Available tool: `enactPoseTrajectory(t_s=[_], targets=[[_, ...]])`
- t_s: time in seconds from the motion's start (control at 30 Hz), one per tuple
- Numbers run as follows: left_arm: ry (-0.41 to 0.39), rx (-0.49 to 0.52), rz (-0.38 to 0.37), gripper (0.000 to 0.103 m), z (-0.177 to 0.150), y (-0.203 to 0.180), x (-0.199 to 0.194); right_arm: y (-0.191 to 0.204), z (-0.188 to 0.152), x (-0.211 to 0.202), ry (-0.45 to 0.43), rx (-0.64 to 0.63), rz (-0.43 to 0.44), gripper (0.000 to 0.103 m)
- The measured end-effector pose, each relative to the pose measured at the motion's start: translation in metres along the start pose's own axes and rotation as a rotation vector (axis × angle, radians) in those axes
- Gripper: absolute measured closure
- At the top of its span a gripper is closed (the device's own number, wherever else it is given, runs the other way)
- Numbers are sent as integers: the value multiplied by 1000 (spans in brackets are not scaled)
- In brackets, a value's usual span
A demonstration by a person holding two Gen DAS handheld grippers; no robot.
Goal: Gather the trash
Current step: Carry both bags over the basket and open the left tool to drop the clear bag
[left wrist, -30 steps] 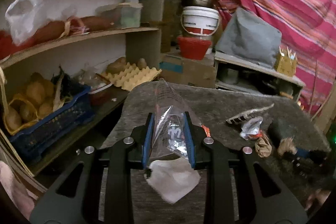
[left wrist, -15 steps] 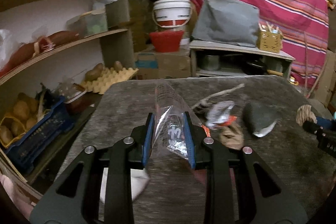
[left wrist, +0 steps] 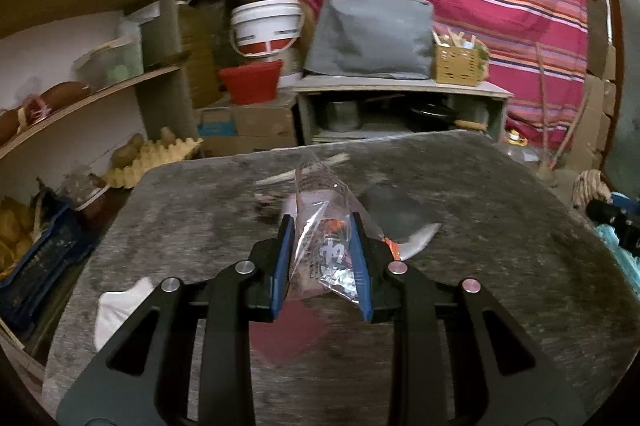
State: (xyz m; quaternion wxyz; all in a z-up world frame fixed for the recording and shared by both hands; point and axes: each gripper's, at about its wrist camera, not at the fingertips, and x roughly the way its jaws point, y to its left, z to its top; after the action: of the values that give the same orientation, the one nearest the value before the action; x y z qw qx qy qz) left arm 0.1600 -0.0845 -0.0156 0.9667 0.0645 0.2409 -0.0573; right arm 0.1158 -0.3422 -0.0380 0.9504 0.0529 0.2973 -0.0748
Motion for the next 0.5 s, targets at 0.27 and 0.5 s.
enactPoseTrajectory(t_s=[0.27,0.5], targets=[[20,37,-60,77,-5,-43,5,-59,-6,-17,-14,55,-64,65],[33,45,-105,77,-8,-74,7,-97,-10,-27,-22,95,-108,65]])
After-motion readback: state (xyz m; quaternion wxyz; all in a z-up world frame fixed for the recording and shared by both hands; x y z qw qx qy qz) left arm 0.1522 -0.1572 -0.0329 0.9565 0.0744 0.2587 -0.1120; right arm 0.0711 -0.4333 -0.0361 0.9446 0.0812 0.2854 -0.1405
